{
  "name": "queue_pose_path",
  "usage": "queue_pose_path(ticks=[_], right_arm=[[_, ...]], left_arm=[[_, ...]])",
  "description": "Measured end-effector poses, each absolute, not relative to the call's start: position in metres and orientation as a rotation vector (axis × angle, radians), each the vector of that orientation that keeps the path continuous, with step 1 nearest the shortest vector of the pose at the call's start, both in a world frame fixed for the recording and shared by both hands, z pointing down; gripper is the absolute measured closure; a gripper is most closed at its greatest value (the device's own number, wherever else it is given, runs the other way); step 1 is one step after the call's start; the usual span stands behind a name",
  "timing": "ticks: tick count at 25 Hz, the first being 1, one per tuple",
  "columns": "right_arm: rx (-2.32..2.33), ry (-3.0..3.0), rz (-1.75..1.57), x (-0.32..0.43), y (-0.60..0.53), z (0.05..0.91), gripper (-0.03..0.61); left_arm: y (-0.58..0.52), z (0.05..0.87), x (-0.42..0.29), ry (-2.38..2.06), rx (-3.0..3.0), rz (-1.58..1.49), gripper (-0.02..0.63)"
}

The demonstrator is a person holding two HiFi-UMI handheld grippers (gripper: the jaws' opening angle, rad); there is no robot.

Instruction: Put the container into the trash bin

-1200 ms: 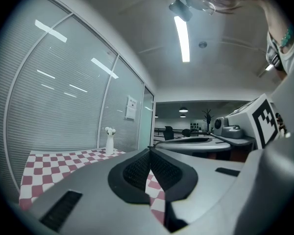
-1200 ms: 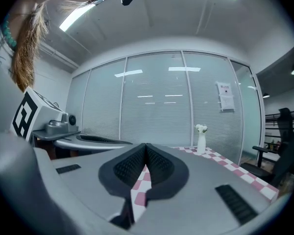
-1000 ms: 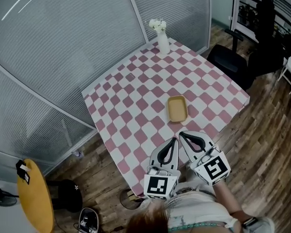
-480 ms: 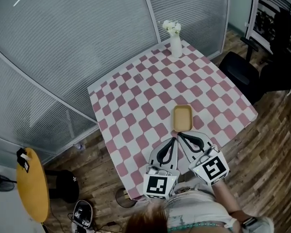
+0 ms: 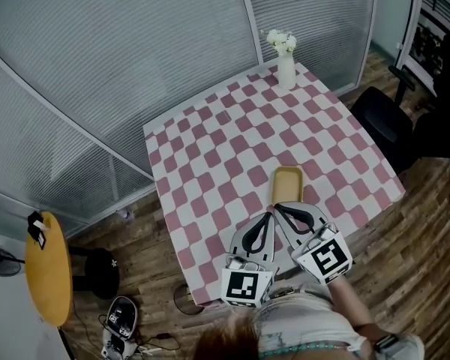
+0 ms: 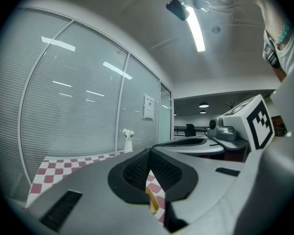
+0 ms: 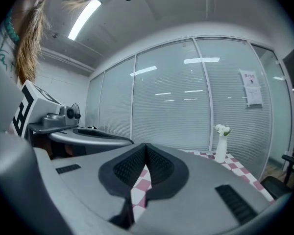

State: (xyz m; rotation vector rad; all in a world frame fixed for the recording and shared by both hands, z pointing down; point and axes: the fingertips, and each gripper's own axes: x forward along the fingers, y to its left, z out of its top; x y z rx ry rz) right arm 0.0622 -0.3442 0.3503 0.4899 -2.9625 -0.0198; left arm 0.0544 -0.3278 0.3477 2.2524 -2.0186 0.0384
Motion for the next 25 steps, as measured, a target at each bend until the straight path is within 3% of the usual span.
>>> queue_pose_path(ticks=[25], right_arm=[[0.175,-2.509,-0.018,0.043,-0.402,0.524,0.566]], left_arm=[[-0.336,0.379,0.028,-2.163,1.937,0.102,0.607]])
